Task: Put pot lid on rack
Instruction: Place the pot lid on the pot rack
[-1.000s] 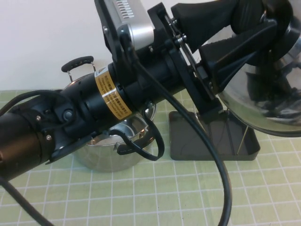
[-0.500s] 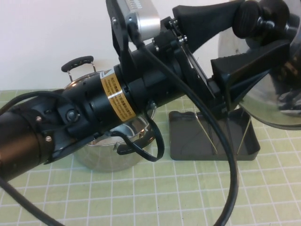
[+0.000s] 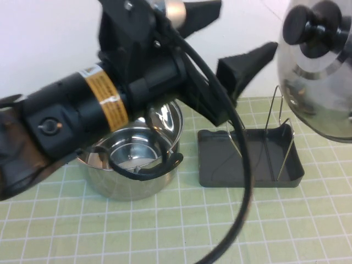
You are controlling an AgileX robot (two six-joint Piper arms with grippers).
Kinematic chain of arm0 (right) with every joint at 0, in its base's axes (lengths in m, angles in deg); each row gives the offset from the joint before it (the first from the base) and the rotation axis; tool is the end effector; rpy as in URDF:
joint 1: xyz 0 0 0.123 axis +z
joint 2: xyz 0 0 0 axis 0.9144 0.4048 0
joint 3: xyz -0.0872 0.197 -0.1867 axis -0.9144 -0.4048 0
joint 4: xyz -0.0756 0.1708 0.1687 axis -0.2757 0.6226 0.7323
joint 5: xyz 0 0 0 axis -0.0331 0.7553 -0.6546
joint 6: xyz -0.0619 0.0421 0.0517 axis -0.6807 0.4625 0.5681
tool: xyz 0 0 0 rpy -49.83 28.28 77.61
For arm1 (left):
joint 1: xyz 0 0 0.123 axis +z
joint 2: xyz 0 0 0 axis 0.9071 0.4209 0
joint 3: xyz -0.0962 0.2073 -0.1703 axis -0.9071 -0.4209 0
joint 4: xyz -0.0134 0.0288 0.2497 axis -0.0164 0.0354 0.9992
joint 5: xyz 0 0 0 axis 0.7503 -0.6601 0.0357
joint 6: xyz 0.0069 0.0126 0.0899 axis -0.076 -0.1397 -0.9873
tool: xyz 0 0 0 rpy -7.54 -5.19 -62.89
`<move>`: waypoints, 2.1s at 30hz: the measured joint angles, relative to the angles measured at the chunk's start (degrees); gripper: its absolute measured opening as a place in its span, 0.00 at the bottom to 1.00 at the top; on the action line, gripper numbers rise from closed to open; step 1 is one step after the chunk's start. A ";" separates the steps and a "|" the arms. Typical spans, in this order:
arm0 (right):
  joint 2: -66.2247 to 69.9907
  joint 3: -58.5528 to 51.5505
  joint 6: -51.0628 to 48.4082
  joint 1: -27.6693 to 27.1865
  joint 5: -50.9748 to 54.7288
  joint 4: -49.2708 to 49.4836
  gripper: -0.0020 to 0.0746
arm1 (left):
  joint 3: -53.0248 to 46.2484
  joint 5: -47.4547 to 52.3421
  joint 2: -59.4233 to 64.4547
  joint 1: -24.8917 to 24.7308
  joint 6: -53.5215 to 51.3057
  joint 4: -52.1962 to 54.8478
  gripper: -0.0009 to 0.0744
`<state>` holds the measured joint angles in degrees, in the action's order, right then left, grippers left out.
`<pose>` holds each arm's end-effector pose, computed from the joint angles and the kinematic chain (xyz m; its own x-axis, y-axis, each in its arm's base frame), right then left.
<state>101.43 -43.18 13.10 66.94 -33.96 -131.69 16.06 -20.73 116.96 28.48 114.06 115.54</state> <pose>0.1607 0.0695 0.3744 -0.1157 0.4996 -0.8585 -0.8199 0.4398 0.3665 0.2100 -0.1974 0.4041 0.1497 -0.1164 -0.9818 0.8434 0.5332 0.0654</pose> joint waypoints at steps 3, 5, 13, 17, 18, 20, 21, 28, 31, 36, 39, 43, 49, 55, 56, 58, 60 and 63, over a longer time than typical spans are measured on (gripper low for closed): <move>0.00 0.00 -1.29 0.00 4.05 -3.68 0.15 | 0.00 6.29 -2.82 0.00 0.00 0.76 0.92; 0.00 0.00 -1.53 0.00 7.40 -6.67 0.15 | 0.00 11.87 -5.00 0.00 0.00 0.76 0.85; 3.42 2.14 -1.40 1.00 12.04 -13.76 0.15 | 0.00 36.56 -12.49 0.00 4.38 -0.75 0.12; 7.51 6.70 -1.51 6.60 13.52 -13.76 0.15 | 0.00 42.30 -14.65 0.00 4.94 -3.54 0.03; 8.85 7.94 -1.92 8.42 14.36 -13.63 0.15 | 0.00 43.30 -14.89 0.00 4.94 -4.85 0.03; 11.71 9.91 -3.53 11.65 16.23 -12.68 0.15 | 0.00 45.22 -15.54 0.00 5.02 -8.00 0.02; 13.52 10.89 -4.84 13.18 17.30 -11.64 0.15 | 0.00 46.03 -15.83 0.00 4.60 -10.08 0.02; 25.89 15.35 -9.54 15.91 23.11 -5.88 0.15 | 0.00 52.40 -19.33 0.00 -6.61 -24.34 0.01; 30.25 15.96 -10.12 15.91 23.98 -5.19 0.15 | 0.00 55.98 -20.87 0.00 -14.59 -29.95 0.01; 35.86 15.96 -11.21 15.91 23.98 -4.78 0.15 | 0.00 57.65 -22.74 0.00 -25.02 -39.27 0.01; 37.98 15.96 -11.94 15.91 23.98 -4.78 0.15 | 0.00 57.65 -23.12 0.00 -28.55 -42.34 0.01; 39.70 16.10 -15.66 15.91 23.88 -4.48 0.15 | 0.00 57.55 -23.12 0.00 -30.68 -44.18 0.01; 41.33 16.14 -17.96 15.91 23.99 -3.53 0.15 | -3.36 55.31 -23.12 0.00 -31.04 -45.03 0.01; 41.82 16.23 -18.39 15.91 24.06 -3.40 0.26 | -9.53 48.44 -23.12 0.00 -30.69 -47.39 0.01; 41.82 16.36 -18.53 15.91 23.93 -3.40 0.33 | -10.31 47.27 -23.12 0.00 -30.69 -47.54 0.01; 41.82 16.36 -18.53 15.91 23.83 -3.40 0.48 | -12.09 45.50 -23.12 0.00 -30.93 -47.76 0.01; 41.82 16.36 -18.53 15.91 23.83 -3.40 0.63 | -13.42 44.83 -23.12 0.00 -31.30 -47.88 0.01; 41.82 16.40 -18.77 15.28 23.56 -3.40 0.75 | -14.28 44.60 -23.84 0.00 -31.68 -45.73 0.01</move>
<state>143.25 -26.78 -5.67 82.22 -10.40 -135.09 1.78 23.86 93.12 28.48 82.37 69.81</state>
